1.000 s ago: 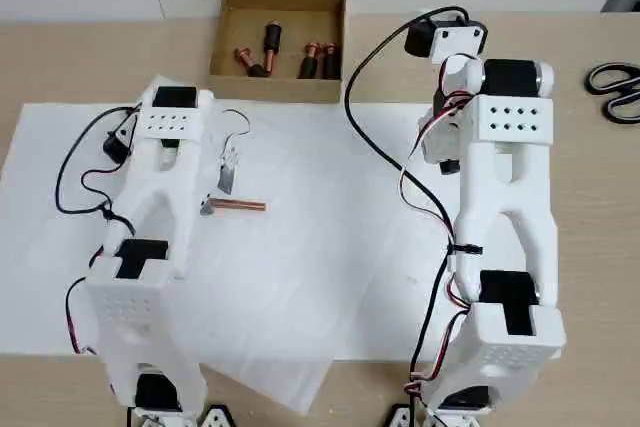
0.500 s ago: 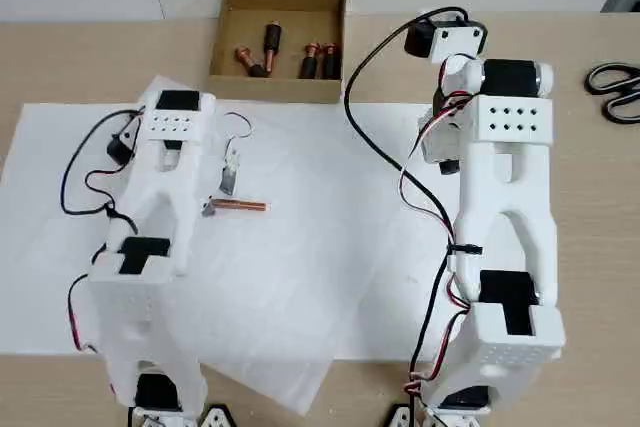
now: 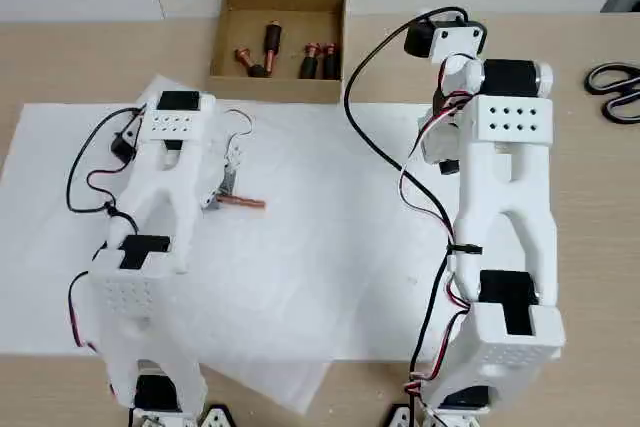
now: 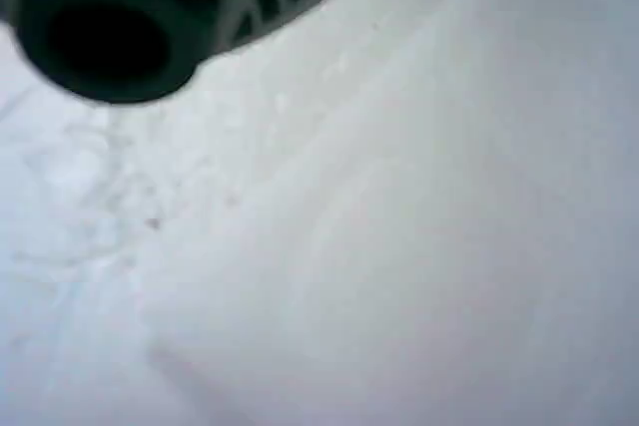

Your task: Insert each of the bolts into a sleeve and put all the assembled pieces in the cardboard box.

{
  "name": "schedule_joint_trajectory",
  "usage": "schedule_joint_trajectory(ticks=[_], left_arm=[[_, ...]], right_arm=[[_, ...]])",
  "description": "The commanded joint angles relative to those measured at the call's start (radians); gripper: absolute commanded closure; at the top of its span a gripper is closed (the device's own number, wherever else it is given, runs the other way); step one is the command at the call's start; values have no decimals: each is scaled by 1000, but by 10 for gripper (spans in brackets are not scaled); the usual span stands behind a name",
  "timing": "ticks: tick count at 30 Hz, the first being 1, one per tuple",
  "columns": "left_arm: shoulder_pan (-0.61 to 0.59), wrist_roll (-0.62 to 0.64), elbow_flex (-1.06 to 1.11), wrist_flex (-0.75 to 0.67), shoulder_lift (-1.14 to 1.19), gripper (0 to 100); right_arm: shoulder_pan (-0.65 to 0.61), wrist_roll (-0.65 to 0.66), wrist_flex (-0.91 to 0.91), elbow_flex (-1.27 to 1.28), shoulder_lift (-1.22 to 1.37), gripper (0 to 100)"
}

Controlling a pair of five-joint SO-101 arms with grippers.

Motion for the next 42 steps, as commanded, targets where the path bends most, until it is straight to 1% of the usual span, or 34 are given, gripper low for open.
schedule_joint_trajectory(ticks=[1, 5, 8, 13, 16, 20, 22, 25, 30, 38, 42], left_arm=[[-20, 5, 7, -11, 8, 987], [-20, -5, 4, -11, -2, 994], [-20, -83, -44, 20, -3, 994], [-21, -295, -259, 215, -3, 994], [-28, -451, -320, 218, -8, 994], [-20, -756, -328, 216, -103, 994], [-20, -839, -329, 216, -158, 994], [-28, -844, -309, 218, -247, 994], [-20, -845, -205, 218, -448, 994], [-20, -844, -16, 209, -756, 994], [-21, -824, 8, 155, -876, 994]], right_arm=[[-1, 6, 13, -38, -70, 995], [-1, 6, 13, -38, -70, 995], [-1, 6, 13, -38, -70, 995], [-1, 6, 13, -38, -70, 995], [-1, 6, 13, -40, -70, 995], [4, 6, 13, -40, -97, 995], [4, 6, 13, -38, -148, 995], [-5, 8, 13, -38, -245, 995], [-81, 6, 13, 9, -421, 995], [-147, 11, -5, 287, -754, 995], [-143, 11, -110, 437, -858, 995]])
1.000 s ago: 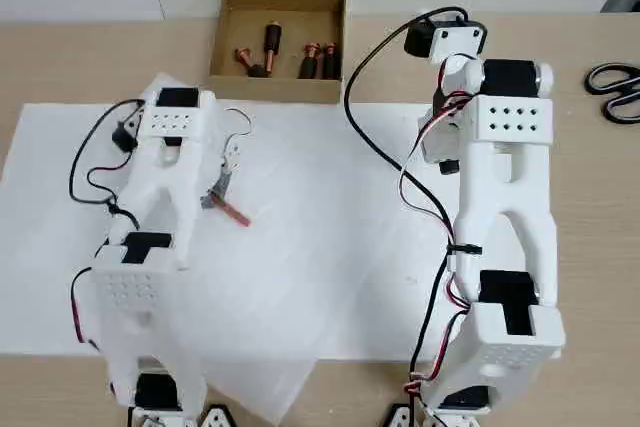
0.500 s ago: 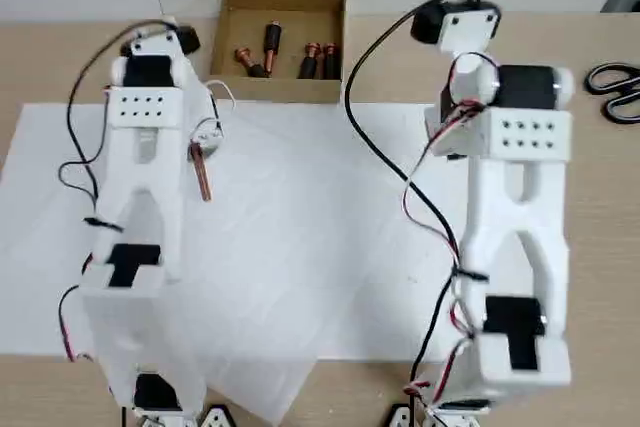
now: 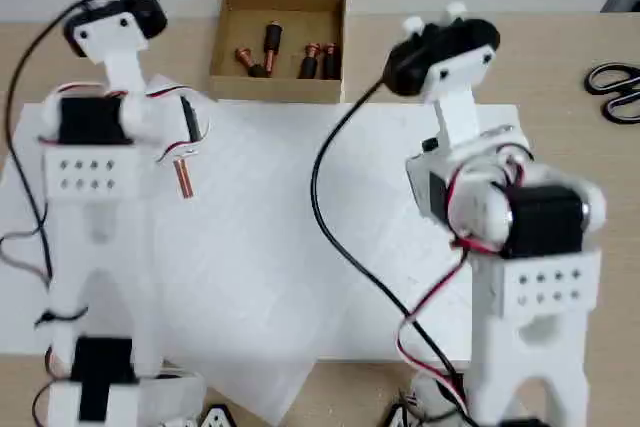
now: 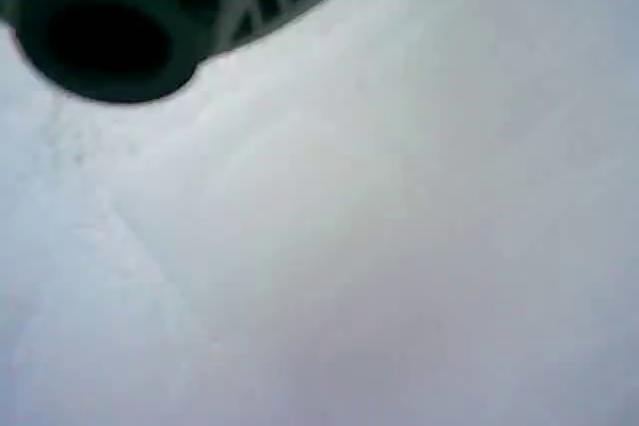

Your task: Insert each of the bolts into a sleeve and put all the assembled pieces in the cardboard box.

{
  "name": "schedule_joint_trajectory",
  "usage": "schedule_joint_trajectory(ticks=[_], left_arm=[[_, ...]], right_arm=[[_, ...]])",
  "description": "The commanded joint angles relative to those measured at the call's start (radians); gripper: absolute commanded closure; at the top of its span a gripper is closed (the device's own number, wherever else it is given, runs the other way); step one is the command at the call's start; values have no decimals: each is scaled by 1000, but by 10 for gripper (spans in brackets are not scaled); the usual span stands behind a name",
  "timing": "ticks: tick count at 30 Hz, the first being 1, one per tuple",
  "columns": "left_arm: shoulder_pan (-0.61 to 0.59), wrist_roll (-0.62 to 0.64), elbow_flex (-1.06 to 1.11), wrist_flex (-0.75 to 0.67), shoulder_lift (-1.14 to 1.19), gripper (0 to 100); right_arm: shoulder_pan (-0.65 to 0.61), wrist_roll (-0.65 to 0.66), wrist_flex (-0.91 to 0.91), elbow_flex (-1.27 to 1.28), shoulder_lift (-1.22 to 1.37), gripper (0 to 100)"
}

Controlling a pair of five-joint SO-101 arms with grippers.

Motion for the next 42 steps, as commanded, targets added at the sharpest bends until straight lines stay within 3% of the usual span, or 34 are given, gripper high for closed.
schedule_joint_trajectory(ticks=[1, 12, 16, 21, 27, 36, 42], left_arm=[[0, 32, 13, -41, -143, 994], [0, 55, 196, -169, -284, 994], [55, 55, 196, -166, -370, 994], [152, 55, 203, -192, -471, 994], [161, 100, 295, -301, -485, 994], [169, 157, 392, -459, -479, 994], [299, 155, 461, -586, -479, 994]], right_arm=[[1, 11, -84, 107, -108, 995], [-4, 5, -409, 605, -309, 995], [-7, 3, -519, 729, -403, 995], [-94, 3, -576, 852, -532, 995], [-213, -3, -668, 1057, -728, 995], [-285, -233, -863, 1424, -1148, 995], [-309, -318, -871, 1522, -1237, 995]])
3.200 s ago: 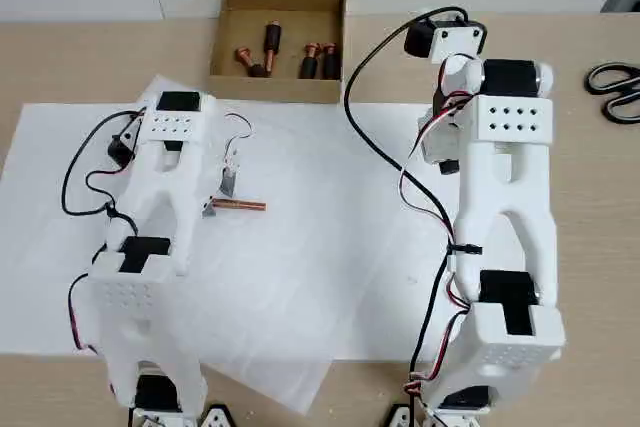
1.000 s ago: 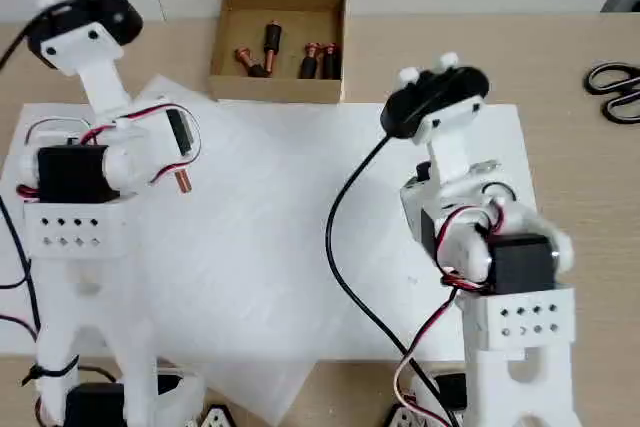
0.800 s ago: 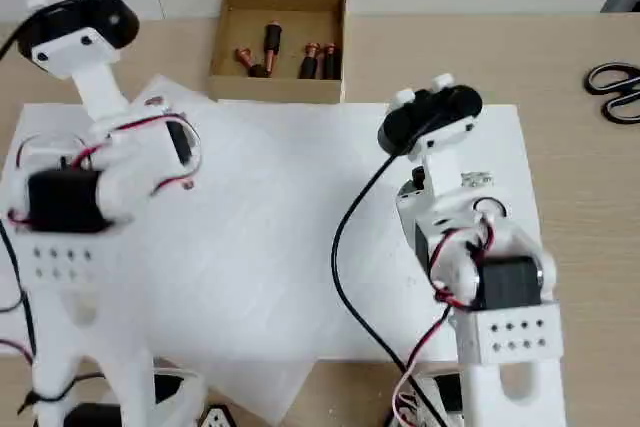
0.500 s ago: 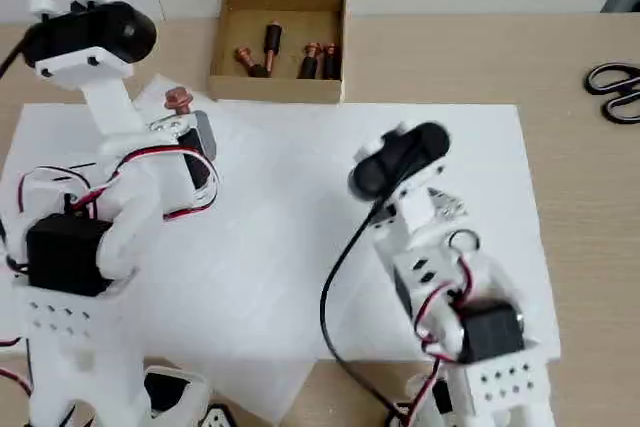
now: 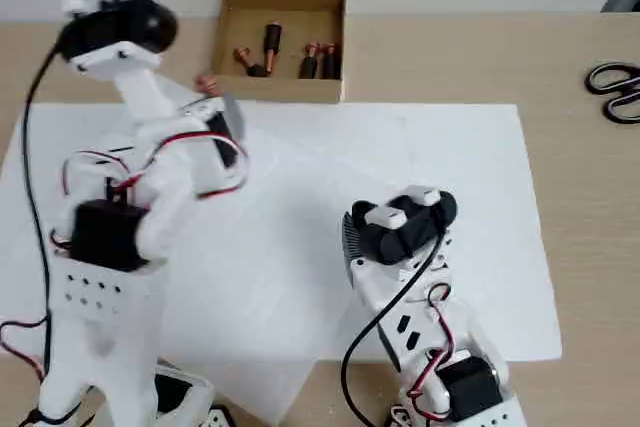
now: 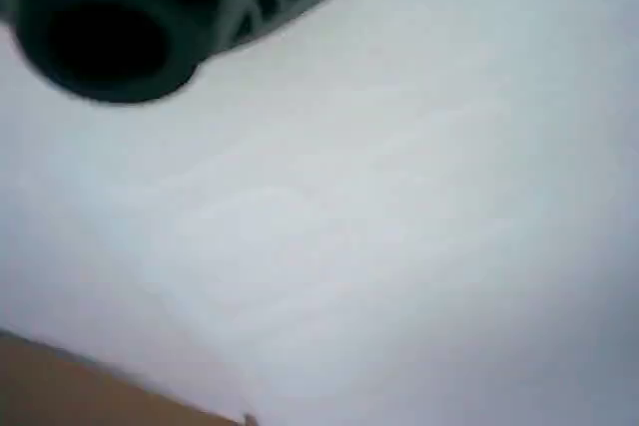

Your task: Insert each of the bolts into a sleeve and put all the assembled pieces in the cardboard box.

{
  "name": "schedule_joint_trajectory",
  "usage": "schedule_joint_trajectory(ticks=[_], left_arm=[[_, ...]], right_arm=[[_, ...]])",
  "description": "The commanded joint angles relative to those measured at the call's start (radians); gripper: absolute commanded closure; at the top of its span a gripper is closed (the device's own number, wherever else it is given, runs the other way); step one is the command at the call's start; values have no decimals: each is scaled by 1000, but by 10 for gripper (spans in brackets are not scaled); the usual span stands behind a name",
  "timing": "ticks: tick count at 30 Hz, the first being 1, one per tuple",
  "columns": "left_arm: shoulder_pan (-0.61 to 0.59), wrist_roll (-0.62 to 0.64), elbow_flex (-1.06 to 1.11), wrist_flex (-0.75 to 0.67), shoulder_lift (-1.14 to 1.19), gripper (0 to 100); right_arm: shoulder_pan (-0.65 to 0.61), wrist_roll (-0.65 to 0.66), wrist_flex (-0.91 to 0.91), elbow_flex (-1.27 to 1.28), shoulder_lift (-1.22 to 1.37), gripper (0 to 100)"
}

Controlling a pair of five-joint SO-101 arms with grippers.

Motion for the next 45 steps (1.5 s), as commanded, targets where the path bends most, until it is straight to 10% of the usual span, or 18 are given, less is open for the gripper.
schedule_joint_trajectory(ticks=[1, 23, 45], left_arm=[[78, 5, 2, -74, -18, 994], [333, -81, 268, -239, -152, 994], [328, -74, 512, -365, -299, 994]], right_arm=[[-10, -41, -24, -2, -18, 995], [-102, -55, -21, 8, -30, 995], [-131, -55, -25, 9, -28, 995]])
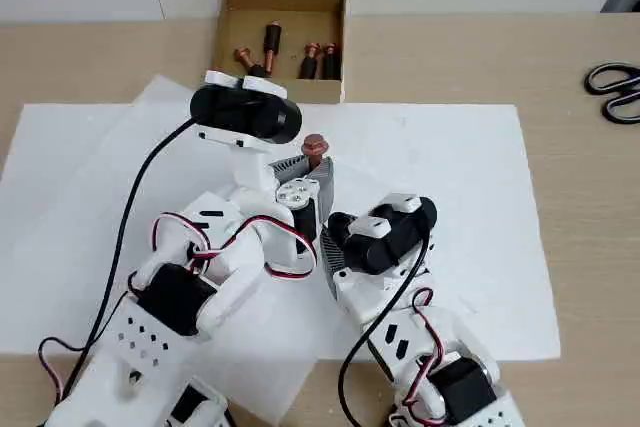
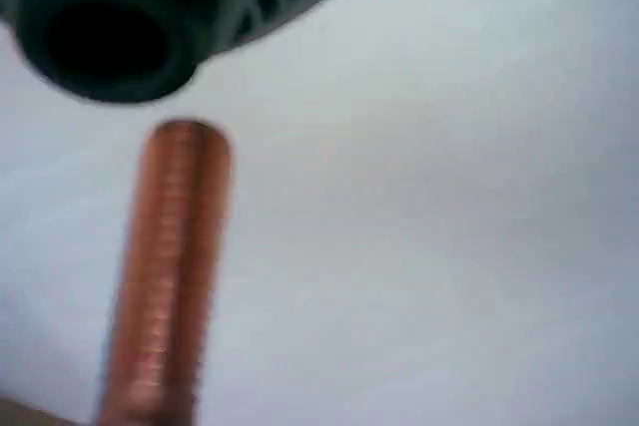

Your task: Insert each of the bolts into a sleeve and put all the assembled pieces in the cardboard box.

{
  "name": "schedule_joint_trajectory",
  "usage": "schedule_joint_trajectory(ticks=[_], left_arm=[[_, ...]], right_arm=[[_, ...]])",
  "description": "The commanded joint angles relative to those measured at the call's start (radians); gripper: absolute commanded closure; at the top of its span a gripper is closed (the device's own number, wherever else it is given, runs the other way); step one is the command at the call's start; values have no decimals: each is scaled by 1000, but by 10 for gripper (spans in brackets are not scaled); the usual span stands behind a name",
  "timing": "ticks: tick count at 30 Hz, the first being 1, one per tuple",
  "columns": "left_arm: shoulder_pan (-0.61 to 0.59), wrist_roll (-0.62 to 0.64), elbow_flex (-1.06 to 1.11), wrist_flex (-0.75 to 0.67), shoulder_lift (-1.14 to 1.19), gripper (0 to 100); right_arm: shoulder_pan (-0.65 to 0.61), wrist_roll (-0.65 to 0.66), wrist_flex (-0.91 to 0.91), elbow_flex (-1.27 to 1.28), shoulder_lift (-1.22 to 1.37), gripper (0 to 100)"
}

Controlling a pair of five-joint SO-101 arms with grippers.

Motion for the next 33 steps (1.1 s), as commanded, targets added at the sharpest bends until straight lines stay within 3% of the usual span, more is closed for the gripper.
schedule_joint_trajectory(ticks=[1, 33], left_arm=[[5, -3, -12, -35, -34, 994], [37, -2, 33, -60, -28, 994]], right_arm=[[-10, -9, -27, -3, -16, 995], [-35, -11, -81, 38, -18, 995]])
